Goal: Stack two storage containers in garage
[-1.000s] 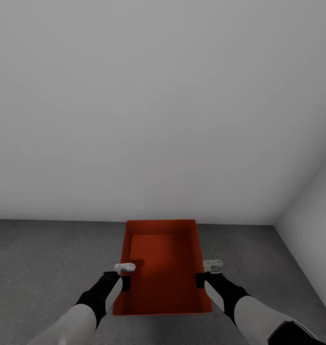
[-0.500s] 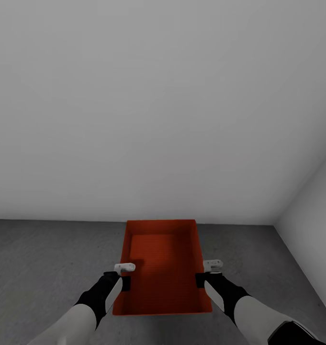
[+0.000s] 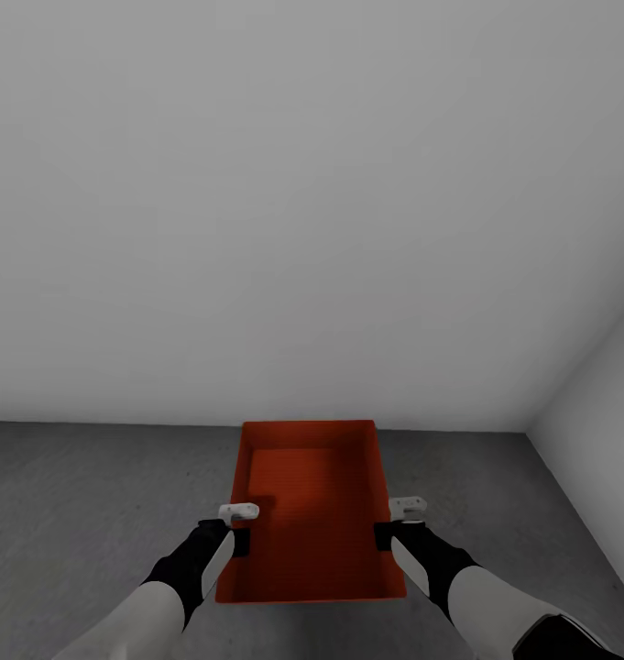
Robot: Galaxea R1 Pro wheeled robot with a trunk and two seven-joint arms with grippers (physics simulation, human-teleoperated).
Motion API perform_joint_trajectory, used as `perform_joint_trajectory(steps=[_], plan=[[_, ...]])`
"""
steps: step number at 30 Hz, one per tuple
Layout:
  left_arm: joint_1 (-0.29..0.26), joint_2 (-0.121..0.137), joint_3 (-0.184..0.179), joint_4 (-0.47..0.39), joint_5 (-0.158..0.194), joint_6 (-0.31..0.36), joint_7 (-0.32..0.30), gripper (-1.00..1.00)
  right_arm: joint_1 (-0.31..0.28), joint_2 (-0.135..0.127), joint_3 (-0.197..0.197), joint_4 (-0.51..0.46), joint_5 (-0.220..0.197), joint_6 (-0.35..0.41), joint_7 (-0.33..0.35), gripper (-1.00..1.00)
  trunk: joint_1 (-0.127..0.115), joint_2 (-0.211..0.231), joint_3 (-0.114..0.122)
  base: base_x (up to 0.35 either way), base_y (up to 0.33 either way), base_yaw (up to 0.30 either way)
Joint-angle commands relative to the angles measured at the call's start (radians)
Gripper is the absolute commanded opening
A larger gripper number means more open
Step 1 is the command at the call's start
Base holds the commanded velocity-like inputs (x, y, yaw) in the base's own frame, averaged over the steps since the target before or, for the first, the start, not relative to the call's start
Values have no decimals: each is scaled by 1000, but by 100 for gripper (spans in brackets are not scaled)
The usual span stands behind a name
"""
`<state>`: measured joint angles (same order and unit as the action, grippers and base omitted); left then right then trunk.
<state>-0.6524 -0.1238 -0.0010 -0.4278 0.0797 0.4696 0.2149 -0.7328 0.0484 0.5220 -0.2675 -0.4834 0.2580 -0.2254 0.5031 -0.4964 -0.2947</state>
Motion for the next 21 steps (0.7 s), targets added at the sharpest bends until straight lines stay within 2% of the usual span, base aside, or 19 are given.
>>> perform_joint_trajectory(steps=[1, 21], plan=[[-1, 47, 4, -3, -9, 7, 9, -100, 0, -2, 27, 13, -6, 6, -9, -100, 1, -2, -2, 76, 70, 0], [-1, 46, 4, -6, -8, 7, 8, -100, 0, -2, 27, 13, -6, 6, -9, -100, 1, -2, -2, 7, 6, 0]])
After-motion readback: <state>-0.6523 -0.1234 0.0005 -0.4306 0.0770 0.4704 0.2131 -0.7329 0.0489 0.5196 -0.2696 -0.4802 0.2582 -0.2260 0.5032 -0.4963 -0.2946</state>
